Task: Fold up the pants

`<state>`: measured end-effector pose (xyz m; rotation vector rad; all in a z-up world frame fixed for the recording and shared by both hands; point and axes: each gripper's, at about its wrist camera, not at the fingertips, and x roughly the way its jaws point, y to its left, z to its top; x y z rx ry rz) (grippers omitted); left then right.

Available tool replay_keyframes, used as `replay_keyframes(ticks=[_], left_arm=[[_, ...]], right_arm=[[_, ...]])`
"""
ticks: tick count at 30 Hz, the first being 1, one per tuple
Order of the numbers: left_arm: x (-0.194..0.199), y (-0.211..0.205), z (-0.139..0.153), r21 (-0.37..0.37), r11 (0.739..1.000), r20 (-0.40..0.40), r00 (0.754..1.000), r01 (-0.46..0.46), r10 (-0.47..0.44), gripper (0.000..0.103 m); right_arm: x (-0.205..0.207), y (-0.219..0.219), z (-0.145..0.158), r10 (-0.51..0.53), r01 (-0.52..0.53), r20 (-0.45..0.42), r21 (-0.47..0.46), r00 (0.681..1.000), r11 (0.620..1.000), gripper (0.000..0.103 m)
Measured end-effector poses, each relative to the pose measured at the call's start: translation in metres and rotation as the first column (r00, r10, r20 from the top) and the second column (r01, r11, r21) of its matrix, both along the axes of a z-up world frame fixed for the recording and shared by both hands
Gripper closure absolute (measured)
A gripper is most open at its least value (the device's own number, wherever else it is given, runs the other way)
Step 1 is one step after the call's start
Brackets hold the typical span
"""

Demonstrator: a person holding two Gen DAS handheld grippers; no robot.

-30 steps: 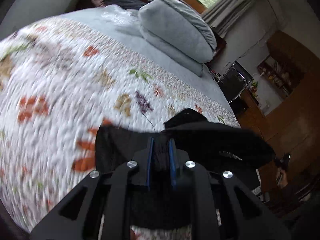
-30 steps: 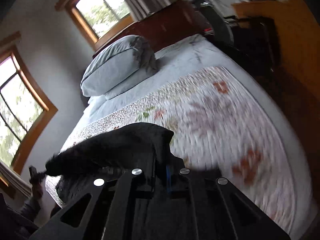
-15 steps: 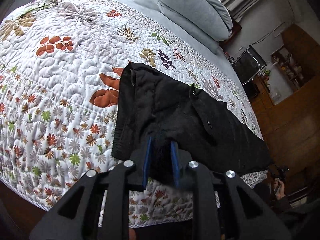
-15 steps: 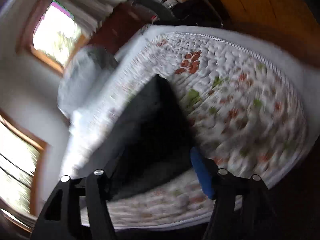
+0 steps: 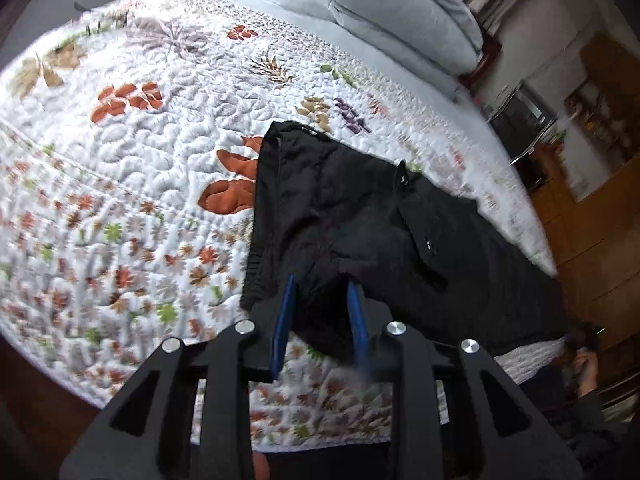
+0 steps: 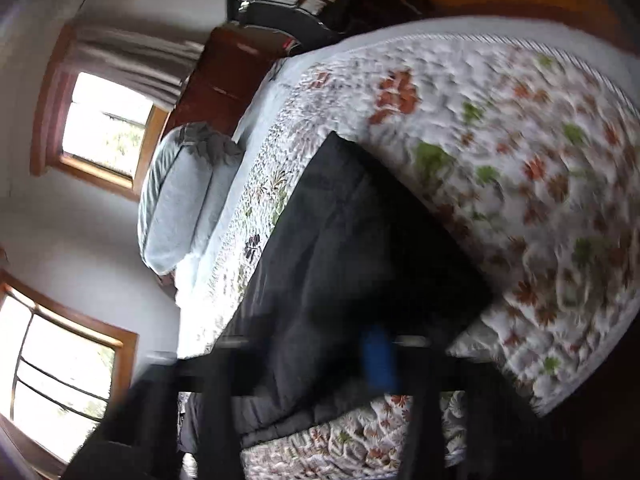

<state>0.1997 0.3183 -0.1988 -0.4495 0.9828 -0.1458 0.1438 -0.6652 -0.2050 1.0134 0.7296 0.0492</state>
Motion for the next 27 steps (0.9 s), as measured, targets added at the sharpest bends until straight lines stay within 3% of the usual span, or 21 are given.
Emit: replay_keyframes(ticks=[2,6,7,8,9,11,12,13,15,19,24,27], left_arm=[[-0.008,-0.002,0.003,0.026,1.0,-0.01,1.0,-0.009,0.009,0.072],[-0.028,-0.006,0.01,0.114,0.993,-0.01,0.999,-0.038,0.039,0.042],[-0.034,-0.008,0.016,0.161,0.985,-0.003,0.998,-0.06,0.062,0.022],[-0.041,-0.008,0.023,0.209,0.972,0.007,0.994,-0.109,0.11,0.015],[-0.048,-0.009,0.03,0.218,0.966,0.024,0.99,-0.143,0.141,0.014],[-0.063,-0.018,0.048,0.146,0.979,0.082,0.987,-0.146,0.135,0.013],[-0.068,-0.025,0.055,0.131,0.982,0.107,0.987,-0.137,0.124,0.013],[-0.072,-0.035,0.06,0.096,0.988,0.133,0.985,-0.124,0.111,0.007],[-0.065,-0.05,0.051,-0.021,0.995,0.121,0.988,-0.095,0.097,0.003],[-0.039,-0.072,0.023,-0.133,0.989,0.059,0.995,-0.069,0.077,0.003],[-0.011,-0.061,-0.015,-0.281,0.946,-0.039,0.987,-0.162,0.158,0.003],[-0.003,-0.058,-0.017,-0.316,0.929,0.004,0.979,-0.191,0.203,0.007]], right_arm=[[-0.002,0.004,0.0,-0.001,0.001,-0.015,-0.037,1.0,0.999,0.092],[-0.01,-0.001,-0.011,-0.047,0.045,-0.043,-0.03,0.998,0.999,0.087],[-0.012,-0.001,-0.013,-0.055,0.053,-0.051,-0.028,0.997,0.998,0.078],[-0.015,0.0,-0.014,-0.051,0.05,-0.052,-0.022,0.997,0.999,0.059],[-0.015,0.002,-0.013,-0.048,0.048,-0.044,-0.013,0.998,0.999,0.051],[-0.018,0.005,-0.008,-0.048,0.048,-0.014,0.002,0.999,0.999,0.034],[-0.019,0.006,-0.007,-0.048,0.048,-0.008,0.009,0.999,0.999,0.031],[-0.017,0.008,-0.007,-0.047,0.047,-0.003,0.028,0.999,0.998,0.025],[-0.011,0.011,-0.008,-0.046,0.046,0.006,0.064,0.999,0.997,0.024],[-0.006,0.017,-0.012,-0.063,0.06,0.026,0.104,0.998,0.993,0.022],[0.002,0.023,-0.016,-0.051,0.048,0.029,0.113,0.998,0.992,0.02],[0.003,0.025,-0.015,-0.043,0.039,0.043,0.102,0.998,0.994,0.019]])
